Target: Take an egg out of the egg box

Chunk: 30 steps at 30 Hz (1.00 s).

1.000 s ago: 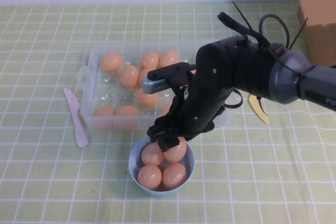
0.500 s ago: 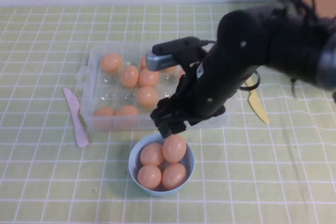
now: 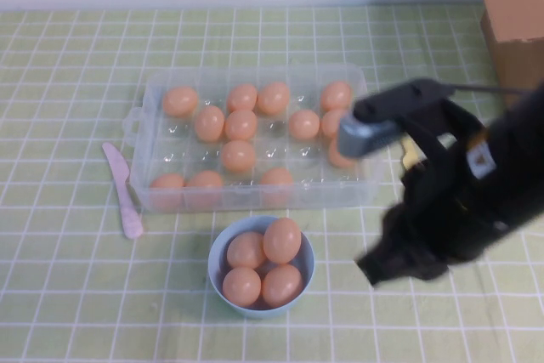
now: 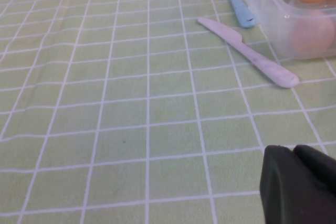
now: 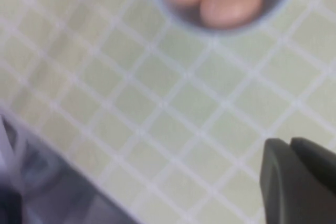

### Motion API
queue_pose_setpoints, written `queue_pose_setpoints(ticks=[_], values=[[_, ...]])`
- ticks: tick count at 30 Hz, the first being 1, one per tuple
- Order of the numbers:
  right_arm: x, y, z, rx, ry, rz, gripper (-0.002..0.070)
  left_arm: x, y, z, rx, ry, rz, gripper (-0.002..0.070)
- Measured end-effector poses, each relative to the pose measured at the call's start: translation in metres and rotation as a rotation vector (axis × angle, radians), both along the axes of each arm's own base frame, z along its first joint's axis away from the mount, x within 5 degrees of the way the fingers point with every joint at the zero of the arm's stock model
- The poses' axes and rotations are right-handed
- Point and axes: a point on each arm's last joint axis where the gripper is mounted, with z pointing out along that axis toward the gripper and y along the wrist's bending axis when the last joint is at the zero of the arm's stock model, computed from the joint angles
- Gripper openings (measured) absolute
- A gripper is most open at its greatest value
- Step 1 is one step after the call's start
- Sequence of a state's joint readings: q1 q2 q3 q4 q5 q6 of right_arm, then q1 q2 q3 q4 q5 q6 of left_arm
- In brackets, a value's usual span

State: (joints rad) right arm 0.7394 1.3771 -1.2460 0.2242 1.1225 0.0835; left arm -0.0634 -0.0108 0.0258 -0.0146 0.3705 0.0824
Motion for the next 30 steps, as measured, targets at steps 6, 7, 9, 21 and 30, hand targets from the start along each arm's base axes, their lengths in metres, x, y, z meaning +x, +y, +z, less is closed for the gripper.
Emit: queue_pose_setpoints(ticks=[6,7,9,21,30], values=[[-0.030,-0.028,-0.006,-0.063,0.016,0.093,-0.0014,0.000,0.000,0.000,0.000,0.000,0.000,-0.0004],[-0.036,-0.033,-0.008,-0.069,0.015,0.100,-0.0015,0.000,0.000,0.000,0.000,0.000,0.000,-0.0004],[-0.045,-0.041,-0.006,-0.074,0.015,0.113,-0.0015,0.000,0.000,0.000,0.000,0.000,0.000,-0.0004],[-0.053,-0.055,0.002,-0.095,-0.059,0.127,-0.0015,0.000,0.000,0.000,0.000,0.000,0.000,-0.0004],[-0.049,-0.096,-0.029,-0.058,-0.444,0.105,-0.0016,0.000,0.000,0.000,0.000,0.000,0.000,-0.0004]])
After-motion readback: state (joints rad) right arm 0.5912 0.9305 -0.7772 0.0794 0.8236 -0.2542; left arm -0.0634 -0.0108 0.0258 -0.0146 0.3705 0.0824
